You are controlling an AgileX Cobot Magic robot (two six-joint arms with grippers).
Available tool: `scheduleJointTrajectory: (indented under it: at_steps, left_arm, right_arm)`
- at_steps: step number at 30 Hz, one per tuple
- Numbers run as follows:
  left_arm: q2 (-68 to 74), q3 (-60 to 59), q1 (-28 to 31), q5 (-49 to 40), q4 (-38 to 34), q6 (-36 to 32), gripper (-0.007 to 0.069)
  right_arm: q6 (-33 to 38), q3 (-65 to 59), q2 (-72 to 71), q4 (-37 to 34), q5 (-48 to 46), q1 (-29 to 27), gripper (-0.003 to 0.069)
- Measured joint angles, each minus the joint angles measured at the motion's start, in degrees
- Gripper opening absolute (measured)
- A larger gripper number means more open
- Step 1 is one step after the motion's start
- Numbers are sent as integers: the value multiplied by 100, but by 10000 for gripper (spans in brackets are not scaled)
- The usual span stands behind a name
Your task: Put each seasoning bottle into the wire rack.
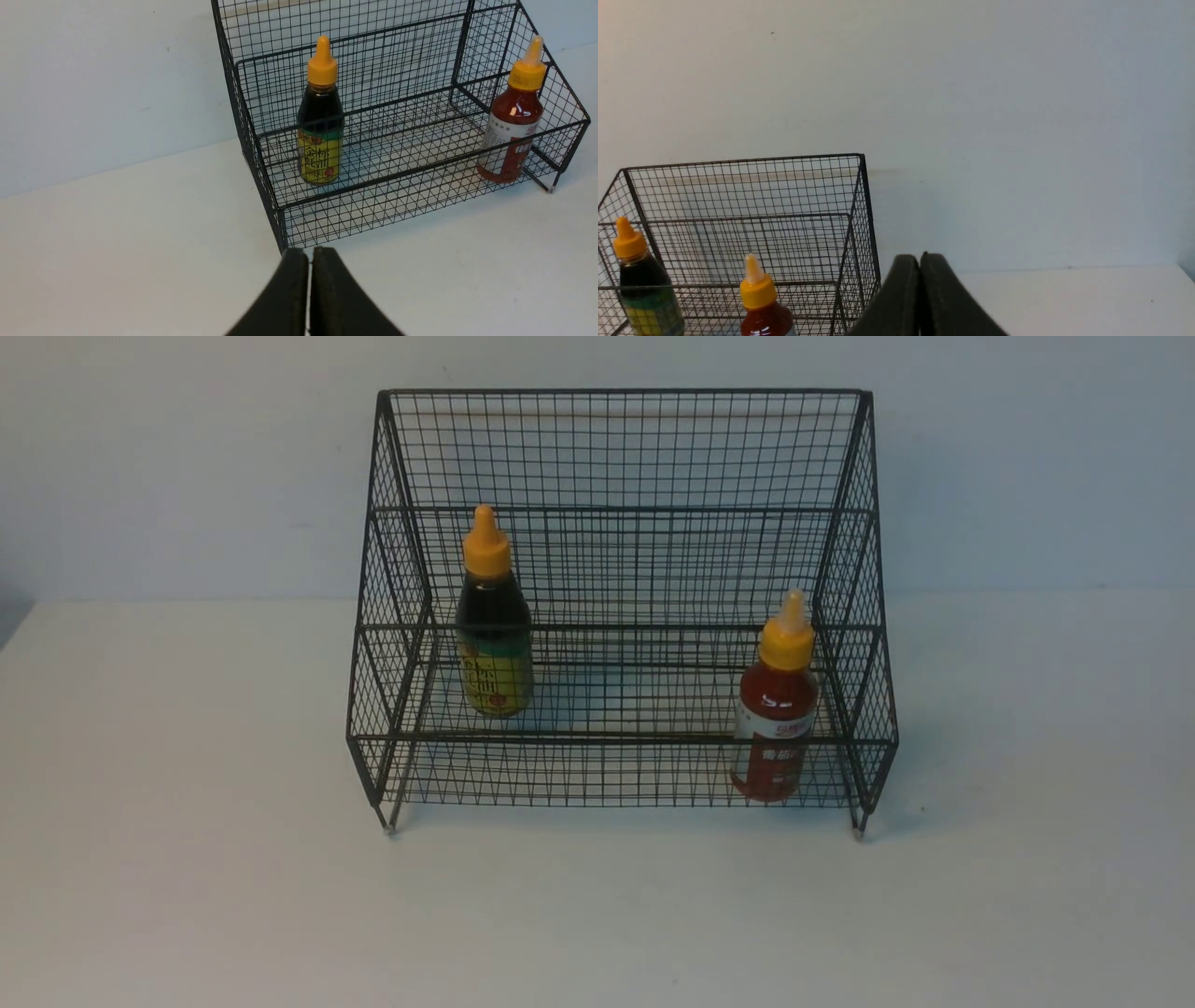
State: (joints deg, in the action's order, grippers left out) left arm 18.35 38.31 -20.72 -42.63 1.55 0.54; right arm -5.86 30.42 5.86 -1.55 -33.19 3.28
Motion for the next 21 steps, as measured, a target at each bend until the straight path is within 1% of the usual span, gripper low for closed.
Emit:
scheduleJointTrajectory:
  at_steps: [2, 3, 7, 21]
  left_arm:
    - [-67, 0, 0, -17, -4, 0, -5]
    - [-149, 0, 0, -43, -6, 0, -5]
    - [-436, 0, 0, -61, -11, 0, -5]
    - [-674, 0, 0, -75, -90, 0, -5]
  right_arm:
    - [-1, -252, -226, 6, 219, -5, -13]
    - [-20, -499, -458, 6, 496, -5, -13]
    - [-20, -679, -660, 6, 973, -5, -13]
    - [-37, -691, -660, 6, 1047, -5, -14]
